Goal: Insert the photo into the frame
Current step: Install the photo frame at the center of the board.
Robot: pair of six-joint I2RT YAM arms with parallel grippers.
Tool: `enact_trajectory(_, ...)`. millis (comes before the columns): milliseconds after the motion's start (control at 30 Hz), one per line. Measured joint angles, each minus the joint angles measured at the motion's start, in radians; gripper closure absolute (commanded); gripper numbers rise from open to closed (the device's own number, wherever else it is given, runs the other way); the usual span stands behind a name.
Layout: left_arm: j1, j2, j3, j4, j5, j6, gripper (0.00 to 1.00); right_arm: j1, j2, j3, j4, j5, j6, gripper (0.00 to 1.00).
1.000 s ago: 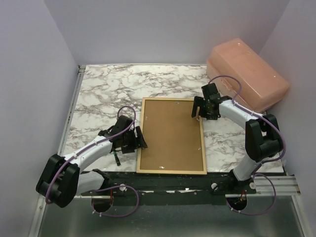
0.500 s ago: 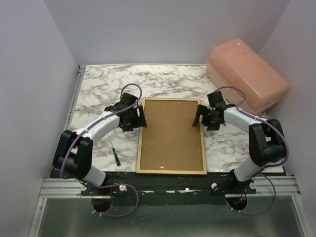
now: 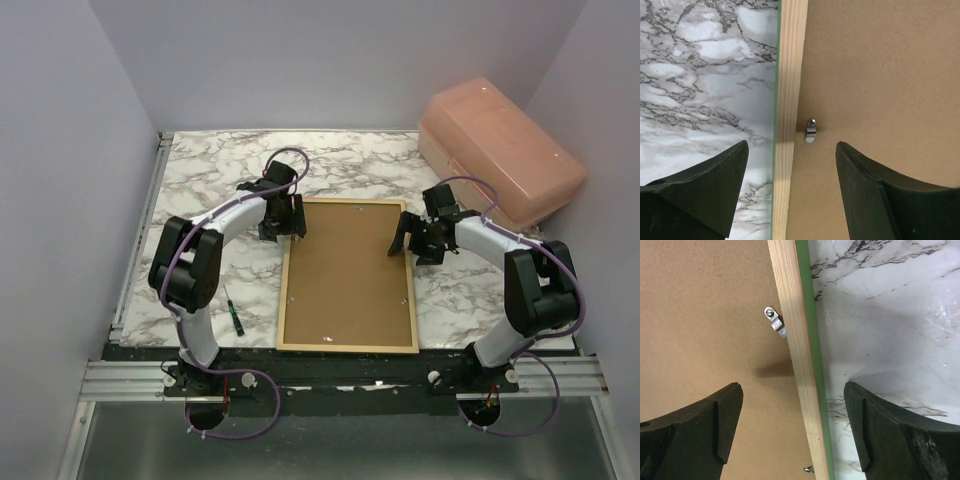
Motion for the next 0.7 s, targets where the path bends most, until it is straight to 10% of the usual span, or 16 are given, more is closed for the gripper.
enact_trajectory(400, 0.002, 0.134, 0.114, -0.067, -0.031, 0.038, 0.4, -0.006, 0.002, 0.0, 0.0, -0.009, -0.001, 0.1)
enact_trajectory(700, 0.0, 0.135, 0.114, -0.053, -0.021, 0.05, 0.81, -0.011, 0.002, 0.0, -0.001, -0.009, -0.001, 0.1)
